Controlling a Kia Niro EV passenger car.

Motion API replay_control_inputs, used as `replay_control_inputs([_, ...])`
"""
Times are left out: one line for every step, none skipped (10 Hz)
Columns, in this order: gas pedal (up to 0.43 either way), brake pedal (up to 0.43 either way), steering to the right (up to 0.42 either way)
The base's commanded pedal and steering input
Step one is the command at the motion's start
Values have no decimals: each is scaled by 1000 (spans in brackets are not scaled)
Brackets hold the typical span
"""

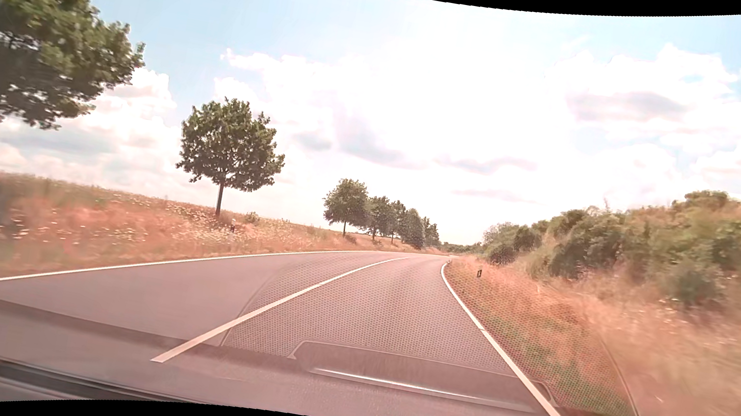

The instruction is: Follow the waypoints while adhering to traffic rules and regulations

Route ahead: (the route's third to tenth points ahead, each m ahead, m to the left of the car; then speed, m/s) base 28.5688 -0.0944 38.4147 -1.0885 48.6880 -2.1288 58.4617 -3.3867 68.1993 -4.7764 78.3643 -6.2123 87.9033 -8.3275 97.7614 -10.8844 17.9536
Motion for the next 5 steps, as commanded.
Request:
replay_control_inputs([59,0,11])
replay_control_inputs([59,0,11])
replay_control_inputs([59,0,11])
replay_control_inputs([59,0,11])
replay_control_inputs([59,0,11])
